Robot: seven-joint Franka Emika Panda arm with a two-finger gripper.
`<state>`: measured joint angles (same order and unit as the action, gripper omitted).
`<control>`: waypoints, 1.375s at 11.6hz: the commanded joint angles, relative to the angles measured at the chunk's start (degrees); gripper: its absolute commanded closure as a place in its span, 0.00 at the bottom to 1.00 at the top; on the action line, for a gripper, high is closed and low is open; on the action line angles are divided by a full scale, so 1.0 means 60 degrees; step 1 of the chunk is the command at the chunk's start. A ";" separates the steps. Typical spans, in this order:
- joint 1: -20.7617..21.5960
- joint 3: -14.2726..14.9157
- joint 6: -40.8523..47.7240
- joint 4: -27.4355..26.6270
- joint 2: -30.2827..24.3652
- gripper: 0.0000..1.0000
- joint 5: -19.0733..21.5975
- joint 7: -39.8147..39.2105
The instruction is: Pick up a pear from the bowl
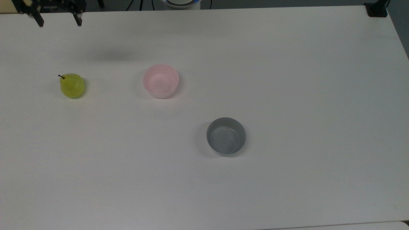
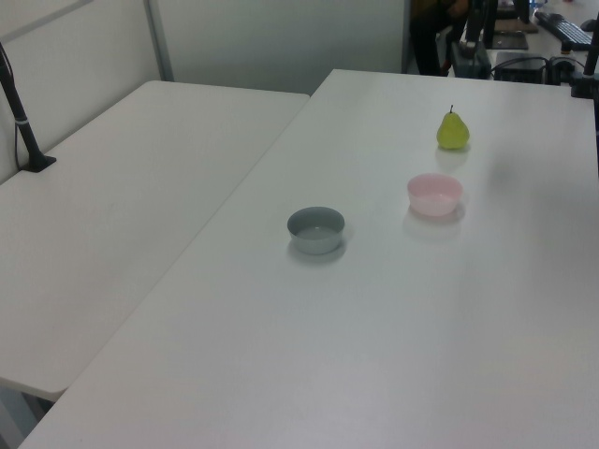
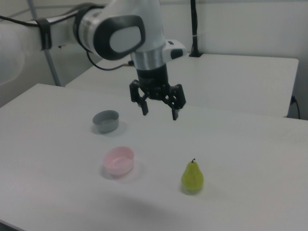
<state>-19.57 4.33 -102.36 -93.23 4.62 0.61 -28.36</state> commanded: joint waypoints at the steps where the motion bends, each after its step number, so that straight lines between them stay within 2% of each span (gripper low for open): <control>1: 0.0082 -0.0032 0.1354 -0.0063 -0.1134 0.00 0.0220 0.0916; 3: 0.0315 -0.0339 0.1504 -0.0019 -0.1414 0.00 0.0220 0.2011; 6: 0.1470 -0.0239 0.1358 -0.0019 -0.1386 0.00 0.0205 0.3640; 8: 0.2335 -0.0165 0.1343 -0.0034 -0.1400 0.00 0.0133 0.3629; 10: 0.2849 -0.0033 0.1125 -0.0048 -0.1298 0.00 0.0118 0.3541; 12: 0.2954 -0.0047 0.0423 -0.0107 -0.1065 0.00 0.0103 0.3570; 16: 0.2924 -0.0091 0.0317 -0.0063 -0.0814 0.00 0.0132 0.3673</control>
<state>-3.28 2.70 -99.46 -93.33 -0.19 1.32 -7.38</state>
